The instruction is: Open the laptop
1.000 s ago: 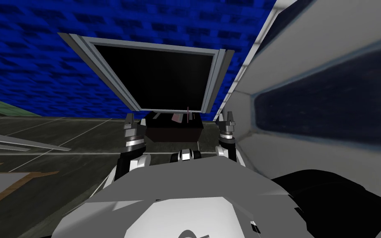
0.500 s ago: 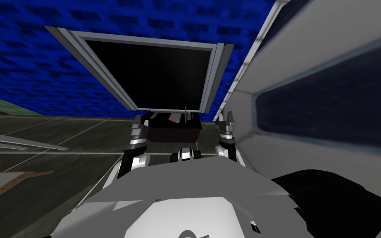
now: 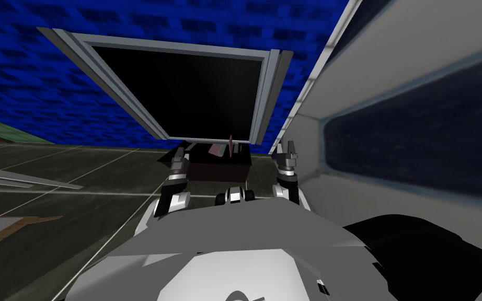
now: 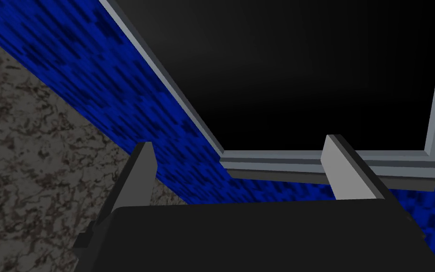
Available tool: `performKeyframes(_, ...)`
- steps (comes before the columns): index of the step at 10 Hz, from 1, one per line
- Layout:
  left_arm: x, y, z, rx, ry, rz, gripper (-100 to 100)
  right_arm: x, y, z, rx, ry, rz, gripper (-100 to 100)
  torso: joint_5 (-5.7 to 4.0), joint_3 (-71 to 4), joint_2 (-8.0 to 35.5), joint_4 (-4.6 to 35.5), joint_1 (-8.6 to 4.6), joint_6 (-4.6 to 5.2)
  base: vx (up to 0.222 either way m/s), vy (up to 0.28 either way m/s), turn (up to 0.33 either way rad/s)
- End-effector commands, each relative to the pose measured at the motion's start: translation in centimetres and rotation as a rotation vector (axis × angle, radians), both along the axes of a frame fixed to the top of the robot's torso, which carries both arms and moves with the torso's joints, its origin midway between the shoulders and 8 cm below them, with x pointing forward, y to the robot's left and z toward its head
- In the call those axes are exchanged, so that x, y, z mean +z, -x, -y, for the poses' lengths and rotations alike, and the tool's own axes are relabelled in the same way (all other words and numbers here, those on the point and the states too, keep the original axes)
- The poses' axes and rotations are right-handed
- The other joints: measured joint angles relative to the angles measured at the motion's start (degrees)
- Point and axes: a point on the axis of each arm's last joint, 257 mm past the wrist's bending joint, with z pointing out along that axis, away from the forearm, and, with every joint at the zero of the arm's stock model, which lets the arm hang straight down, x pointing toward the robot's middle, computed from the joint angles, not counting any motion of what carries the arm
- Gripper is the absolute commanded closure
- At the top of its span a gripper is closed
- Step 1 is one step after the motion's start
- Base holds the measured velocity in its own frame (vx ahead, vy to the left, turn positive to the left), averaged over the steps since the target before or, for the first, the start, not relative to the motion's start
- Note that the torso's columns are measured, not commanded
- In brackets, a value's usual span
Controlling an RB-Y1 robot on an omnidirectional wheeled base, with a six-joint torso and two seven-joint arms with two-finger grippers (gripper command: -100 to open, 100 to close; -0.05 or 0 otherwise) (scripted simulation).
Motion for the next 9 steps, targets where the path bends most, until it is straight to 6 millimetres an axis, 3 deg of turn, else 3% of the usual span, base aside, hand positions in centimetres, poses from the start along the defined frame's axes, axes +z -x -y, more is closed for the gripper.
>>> performKeyframes(1, -2.5, -1.4, -1.0, 0.031, -0.038, -0.055, -100, 0.0, 0.0, 0.0, 0.0, 0.0, 0.0, 0, 0.03, -0.05, -0.1, -0.02, 0.09, -0.01, 0.086, -0.145, 0.04)
performKeyframes(9, -9.9, -5.5, -4.8, 0.128, -0.157, -0.233, -100, 0.0, 0.0, 0.0, 0.0, 0.0, 0.0, 0, 0.0, -0.06, -0.09, -0.03, -0.03, 0.0, 0.067, -0.183, 0.039)
